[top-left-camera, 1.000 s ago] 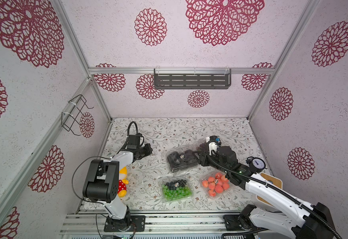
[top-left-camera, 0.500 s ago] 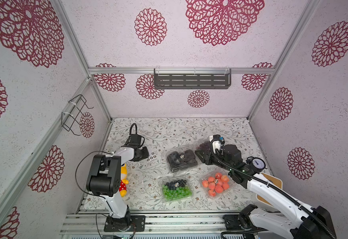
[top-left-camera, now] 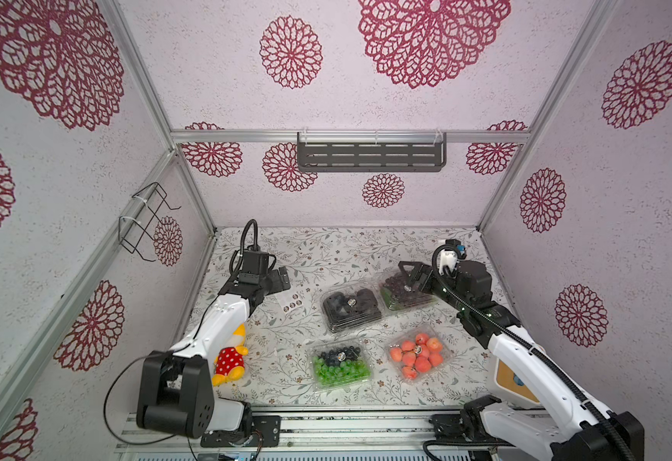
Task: Label fruit boxes
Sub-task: Reset both arms
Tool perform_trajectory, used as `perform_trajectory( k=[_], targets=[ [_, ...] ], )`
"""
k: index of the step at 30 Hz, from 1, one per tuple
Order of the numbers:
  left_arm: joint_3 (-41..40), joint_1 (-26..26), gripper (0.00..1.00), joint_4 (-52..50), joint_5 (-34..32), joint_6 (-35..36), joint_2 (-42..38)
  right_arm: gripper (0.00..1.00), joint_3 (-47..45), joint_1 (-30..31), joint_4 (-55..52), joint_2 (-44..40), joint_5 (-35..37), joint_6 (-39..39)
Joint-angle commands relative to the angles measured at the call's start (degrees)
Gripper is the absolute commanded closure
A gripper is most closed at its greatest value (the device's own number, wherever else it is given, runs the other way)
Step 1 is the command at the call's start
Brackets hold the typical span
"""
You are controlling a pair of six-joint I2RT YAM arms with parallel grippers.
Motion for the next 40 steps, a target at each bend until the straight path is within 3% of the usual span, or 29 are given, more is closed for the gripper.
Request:
perform_trajectory(
  k=[1, 3, 5, 10, 12, 14, 18, 19, 23, 40],
  targets=[
    [-7.1, 2.1, 0.02, 13.5, -10.4, 10.6, -3.8, 0.02, -3.1, -3.1, 5.5, 0.2, 16.9, -13.8],
    [-11.9, 5.3, 0.02, 21.7, -10.9, 13.7, -4.7, 0.02, -9.5, -4.7, 15.0, 1.1, 27.6, -22.1],
    [-15.4, 8.0, 0.02, 29.1, -9.0, 16.6, -3.3, 0.02, -16.8, -6.8, 25.5, 2.9, 32.7, -28.9],
    [-20.5, 9.8, 0.02, 45.3, -13.5, 19.9, 4.0, 0.03, -26.8, -10.8, 41.6, 10.9, 29.1, -29.5],
    [-23.2, 13.4, 0.02, 48.8, -6.1, 16.4, 5.6, 0.03, -29.0, -10.9, 48.5, 15.6, 28.9, -32.2],
    [-25.4, 15.4, 0.02, 55.8, -3.4, 15.4, 8.7, 0.03, -31.1, -11.0, 53.6, 18.2, 28.3, -32.5],
    [-30.3, 16.1, 0.02, 69.4, -4.2, 14.5, 13.9, 0.03, -36.8, -11.5, 70.0, 25.7, 28.0, -31.9],
    [-30.7, 16.5, 0.02, 68.8, -3.1, 14.2, 13.3, 0.03, -37.2, -12.1, 72.4, 27.9, 27.6, -31.4],
    [-28.3, 18.8, 0.02, 64.8, 4.9, 14.0, 13.8, 0.01, -34.4, -13.0, 66.7, 27.7, 28.8, -29.7],
    [-28.1, 17.6, 0.02, 63.5, 2.7, 14.8, 13.4, 0.01, -34.4, -14.0, 66.8, 27.7, 27.3, -29.4]
  ],
)
